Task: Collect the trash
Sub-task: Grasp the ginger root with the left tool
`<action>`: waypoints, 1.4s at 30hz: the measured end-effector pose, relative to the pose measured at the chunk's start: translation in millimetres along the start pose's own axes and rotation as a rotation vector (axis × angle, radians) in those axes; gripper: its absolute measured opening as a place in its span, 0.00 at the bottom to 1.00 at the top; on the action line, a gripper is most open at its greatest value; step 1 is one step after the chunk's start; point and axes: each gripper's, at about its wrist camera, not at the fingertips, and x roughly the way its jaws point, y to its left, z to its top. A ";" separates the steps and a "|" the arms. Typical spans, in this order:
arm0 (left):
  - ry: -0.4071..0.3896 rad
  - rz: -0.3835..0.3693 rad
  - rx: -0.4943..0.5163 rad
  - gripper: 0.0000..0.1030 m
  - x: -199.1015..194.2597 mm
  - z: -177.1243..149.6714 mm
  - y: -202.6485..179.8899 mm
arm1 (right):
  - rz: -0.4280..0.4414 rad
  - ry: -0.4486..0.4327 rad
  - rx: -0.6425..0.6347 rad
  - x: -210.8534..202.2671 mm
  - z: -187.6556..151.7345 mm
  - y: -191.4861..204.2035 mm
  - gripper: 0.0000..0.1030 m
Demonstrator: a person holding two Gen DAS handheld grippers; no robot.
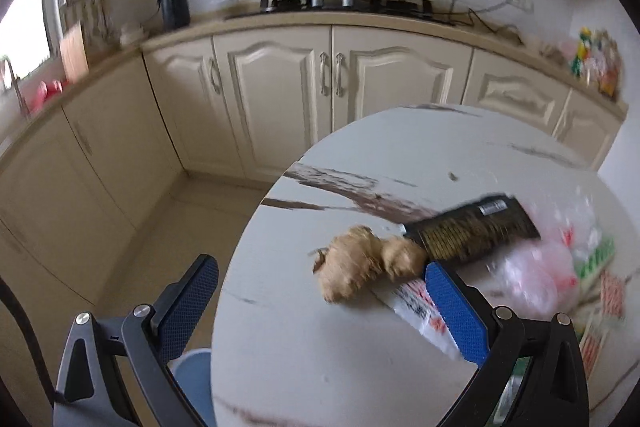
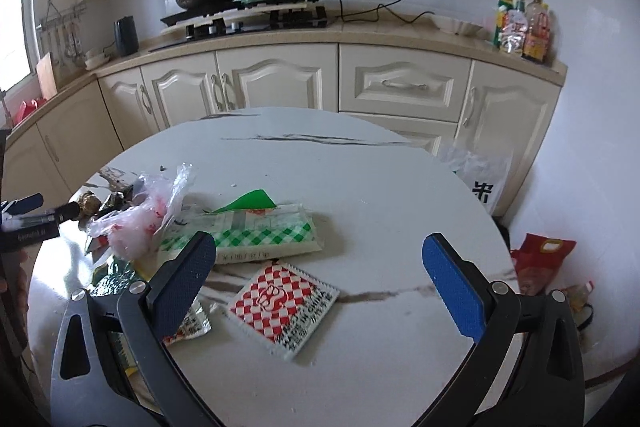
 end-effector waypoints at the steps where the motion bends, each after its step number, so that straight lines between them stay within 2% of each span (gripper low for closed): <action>1: 0.016 -0.027 -0.024 0.99 7.6 5.7 5.4 | 0.000 0.004 -0.002 2.5 1.3 1.0 1.00; 3: 0.035 -0.064 -0.033 0.99 18.8 12.1 8.4 | 0.007 0.023 -0.002 12.1 0.4 2.6 1.00; 6: 0.064 -0.048 0.016 0.99 40.1 21.8 2.6 | 0.029 0.052 0.013 23.3 -0.3 3.0 1.00; 9: 0.067 -0.065 -0.009 0.96 45.8 28.8 8.2 | 0.021 0.072 0.012 29.0 -2.9 1.7 1.00; 10: 0.068 -0.065 -0.011 0.92 47.3 30.6 10.1 | 0.017 0.077 0.011 30.0 -3.5 1.1 1.00; 11: 0.082 -0.077 -0.016 0.80 51.7 33.0 13.1 | 0.016 0.080 0.012 30.4 -3.8 -0.1 1.00; 12: 0.092 -0.088 -0.018 0.74 51.9 31.0 12.5 | 0.015 0.083 0.013 30.8 -4.5 -1.0 1.00; 15: 0.095 -0.105 -0.010 0.59 52.8 33.3 12.6 | 0.007 0.098 0.015 31.9 -6.7 -5.8 1.00; 21: 0.089 -0.121 -0.009 0.57 42.8 27.8 13.5 | 0.023 0.156 0.004 35.0 -14.7 -8.6 1.00; 26: 0.032 -0.124 -0.008 0.57 10.4 19.5 11.7 | 0.033 0.215 -0.012 44.1 -25.6 -4.2 1.00; 33: -0.049 -0.108 0.015 0.57 -34.7 7.7 4.8 | 0.040 0.221 -0.056 50.7 -10.6 8.6 1.00; 36: -0.066 -0.113 0.020 0.57 -51.0 -1.1 2.2 | 0.002 0.208 -0.113 49.6 -6.1 20.0 1.00; 39: -0.083 -0.108 0.026 0.57 -68.5 -13.5 1.0 | 0.037 0.212 -0.145 47.8 -2.3 31.3 1.00; 42: -0.097 -0.095 0.029 0.57 -85.3 -24.8 3.2 | 0.070 0.203 -0.101 37.7 -3.8 38.4 1.00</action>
